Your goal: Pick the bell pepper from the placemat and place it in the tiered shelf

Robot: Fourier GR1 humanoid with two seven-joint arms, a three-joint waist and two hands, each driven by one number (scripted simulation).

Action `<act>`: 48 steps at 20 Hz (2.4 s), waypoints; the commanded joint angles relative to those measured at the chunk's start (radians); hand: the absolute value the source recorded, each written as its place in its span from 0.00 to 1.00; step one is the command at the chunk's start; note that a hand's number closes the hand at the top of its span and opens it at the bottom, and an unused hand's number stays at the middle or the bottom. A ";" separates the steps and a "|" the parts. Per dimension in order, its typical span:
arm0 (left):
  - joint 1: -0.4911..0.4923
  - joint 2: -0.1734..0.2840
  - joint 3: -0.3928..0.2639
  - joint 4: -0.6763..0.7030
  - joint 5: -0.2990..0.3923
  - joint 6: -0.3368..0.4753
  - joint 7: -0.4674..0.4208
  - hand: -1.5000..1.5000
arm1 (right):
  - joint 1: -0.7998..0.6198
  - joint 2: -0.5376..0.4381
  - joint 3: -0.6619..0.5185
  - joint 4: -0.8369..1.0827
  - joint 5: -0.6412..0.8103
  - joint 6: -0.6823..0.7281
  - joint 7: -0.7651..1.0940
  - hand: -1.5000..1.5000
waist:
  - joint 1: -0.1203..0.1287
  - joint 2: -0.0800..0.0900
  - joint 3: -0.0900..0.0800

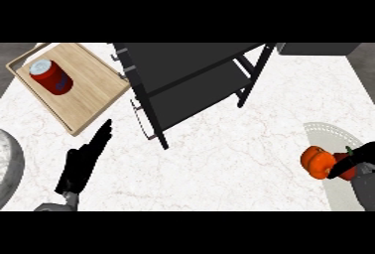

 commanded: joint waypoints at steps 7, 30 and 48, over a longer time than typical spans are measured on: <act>0.006 -0.017 -0.007 -0.019 -0.035 -0.006 0.014 0.50 | -0.028 0.010 -0.012 0.072 0.164 -0.055 0.094 1.00 | 0.001 0.009 0.015; -0.008 0.002 0.048 -0.012 -0.008 -0.030 0.018 0.50 | -0.147 0.012 0.109 -0.909 -0.154 0.253 -0.559 1.00 | -0.012 0.006 0.015; -0.044 -0.012 0.069 0.014 -0.026 -0.082 0.012 0.50 | -0.858 0.171 0.062 -0.159 -0.019 0.144 -0.549 1.00 | 0.021 0.014 0.015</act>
